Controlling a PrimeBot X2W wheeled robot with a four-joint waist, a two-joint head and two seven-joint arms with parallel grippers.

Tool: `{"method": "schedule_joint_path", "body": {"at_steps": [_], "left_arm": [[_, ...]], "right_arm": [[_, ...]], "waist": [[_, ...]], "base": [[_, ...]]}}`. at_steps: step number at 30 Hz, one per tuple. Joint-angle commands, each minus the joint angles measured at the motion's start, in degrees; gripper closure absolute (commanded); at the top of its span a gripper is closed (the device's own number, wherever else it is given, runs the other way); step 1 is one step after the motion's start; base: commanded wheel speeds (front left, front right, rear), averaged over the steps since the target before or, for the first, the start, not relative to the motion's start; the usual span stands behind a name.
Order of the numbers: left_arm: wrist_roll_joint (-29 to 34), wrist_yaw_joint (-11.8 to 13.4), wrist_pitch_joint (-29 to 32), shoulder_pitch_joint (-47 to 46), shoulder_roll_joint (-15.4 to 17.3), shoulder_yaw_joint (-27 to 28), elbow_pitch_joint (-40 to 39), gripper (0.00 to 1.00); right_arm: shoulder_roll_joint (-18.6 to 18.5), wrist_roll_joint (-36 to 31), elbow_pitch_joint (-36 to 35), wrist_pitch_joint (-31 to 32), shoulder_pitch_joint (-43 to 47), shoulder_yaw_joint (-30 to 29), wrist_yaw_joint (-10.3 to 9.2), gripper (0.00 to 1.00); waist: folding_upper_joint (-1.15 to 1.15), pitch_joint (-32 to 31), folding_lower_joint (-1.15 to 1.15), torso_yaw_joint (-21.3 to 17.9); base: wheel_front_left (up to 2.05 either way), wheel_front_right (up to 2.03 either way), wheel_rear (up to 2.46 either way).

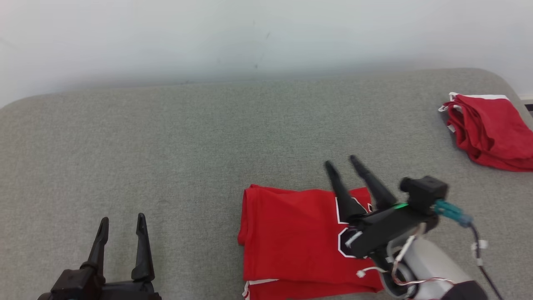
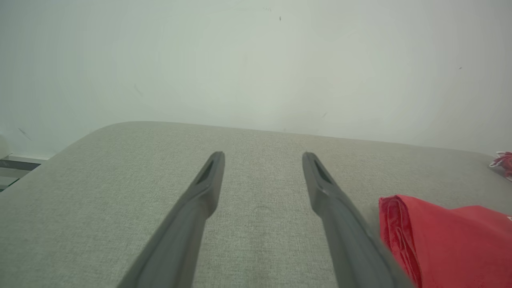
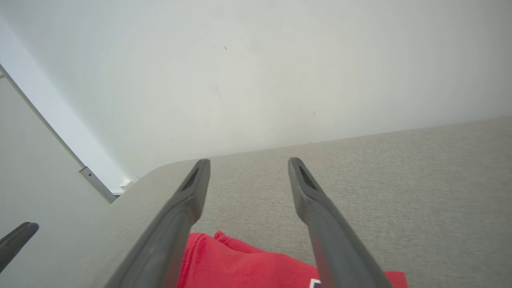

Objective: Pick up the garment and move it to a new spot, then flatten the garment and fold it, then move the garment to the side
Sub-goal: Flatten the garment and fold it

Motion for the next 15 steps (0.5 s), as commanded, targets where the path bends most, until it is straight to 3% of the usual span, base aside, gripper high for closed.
{"method": "schedule_joint_path", "body": {"at_steps": [1,6,15], "left_arm": [[0.28,-0.02,-0.02,0.75,-0.01,0.31,-0.14,0.0],[0.95,-0.49,-0.02,1.15,-0.01,1.33,-0.18,0.0],[2.18,-1.11,-0.01,2.4,0.0,3.01,-1.01,0.0]], "right_arm": [[-1.65,-1.23,-1.48,-1.03,1.6,-2.11,-0.16,0.0],[-4.66,-5.53,-5.71,-2.07,5.77,-8.71,-0.16,0.0],[-3.37,-12.92,-13.48,-2.35,16.6,-17.83,-0.16,0.0]], "waist": [[0.0,-0.72,0.0,-0.77],[0.0,-1.67,0.0,-1.75],[0.0,-2.99,0.0,-2.98]], "base": [[0.0,0.0,0.0],[0.0,0.0,0.0],[0.0,0.0,0.0]]}}
